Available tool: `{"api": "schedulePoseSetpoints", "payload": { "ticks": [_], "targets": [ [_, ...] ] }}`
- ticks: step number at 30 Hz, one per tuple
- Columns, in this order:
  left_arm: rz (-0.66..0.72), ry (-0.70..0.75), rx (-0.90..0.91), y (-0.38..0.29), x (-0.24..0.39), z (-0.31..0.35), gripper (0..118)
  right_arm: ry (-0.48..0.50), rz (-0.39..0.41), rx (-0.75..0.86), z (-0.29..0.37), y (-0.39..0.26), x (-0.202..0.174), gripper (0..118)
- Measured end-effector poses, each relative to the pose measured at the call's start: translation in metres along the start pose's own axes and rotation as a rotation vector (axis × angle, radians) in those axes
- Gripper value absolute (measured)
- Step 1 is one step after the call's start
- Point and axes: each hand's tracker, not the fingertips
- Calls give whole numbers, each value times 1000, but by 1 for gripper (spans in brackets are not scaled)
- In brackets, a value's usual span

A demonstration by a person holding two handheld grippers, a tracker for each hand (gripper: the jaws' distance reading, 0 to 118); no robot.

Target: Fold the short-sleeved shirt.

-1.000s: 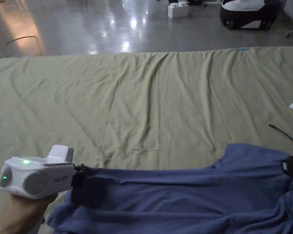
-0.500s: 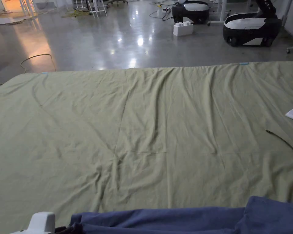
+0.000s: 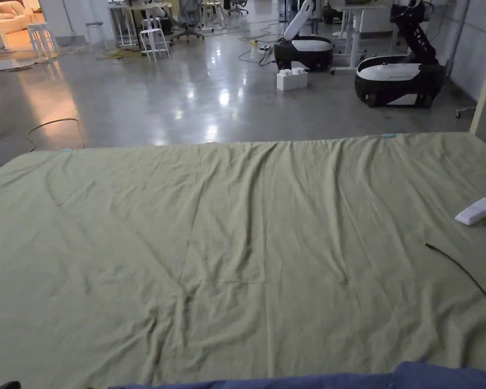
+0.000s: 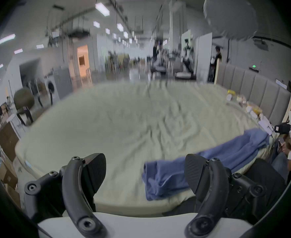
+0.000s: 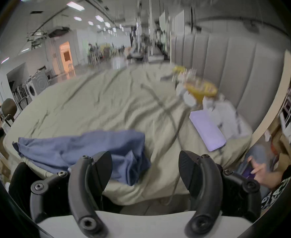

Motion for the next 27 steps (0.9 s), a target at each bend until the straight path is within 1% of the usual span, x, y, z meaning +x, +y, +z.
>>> {"api": "schedulePoseSetpoints", "payload": {
  "ticks": [3,4,5,6,7,8,10,11,12,13,15,16,17,18,20,21,22,23,24,25,27],
  "targets": [
    [-28,75,150,21,23,50,94,45,-60,167,49,15,-19,85],
    [-29,99,175,25,30,61,94,67,-64,225,60,20,-27,85],
    [-25,124,185,29,37,69,94,100,-69,241,61,16,-27,85],
    [-13,146,182,31,46,71,94,126,-50,277,65,19,-33,85],
    [-8,144,174,34,53,73,94,150,4,322,67,24,-41,85],
    [-10,136,176,35,58,76,94,165,20,306,66,28,-48,85],
    [-13,106,178,39,62,75,91,173,20,262,56,31,-57,85],
    [-10,83,178,42,65,75,86,180,25,260,54,33,-61,84],
    [-11,65,181,44,67,76,78,190,30,269,53,35,-63,79],
    [-10,45,180,46,68,76,73,208,26,270,51,36,-66,77],
    [10,-13,160,49,68,75,65,235,13,275,51,38,-69,71],
    [11,-33,168,50,69,75,48,238,11,280,52,38,-71,62],
    [7,-34,179,49,70,75,27,238,9,285,54,38,-75,52],
    [4,-30,184,51,73,76,6,236,8,287,55,38,-76,40],
    [-1,-55,176,53,74,73,4,206,12,280,55,38,-79,9],
    [-1,-56,175,53,75,73,1,194,12,283,57,37,-82,3],
    [-4,-56,179,53,77,75,1,208,26,291,57,39,-81,2],
    [-11,-71,184,54,77,75,0,246,-17,222,54,36,-80,1],
    [-19,-73,202,53,78,76,0,224,7,277,56,37,-80,1],
    [-31,-44,253,51,80,78,0,227,4,257,58,35,-81,1],
    [-11,-74,243,56,77,78,0,227,16,252,58,34,-80,1]
  ]
}}
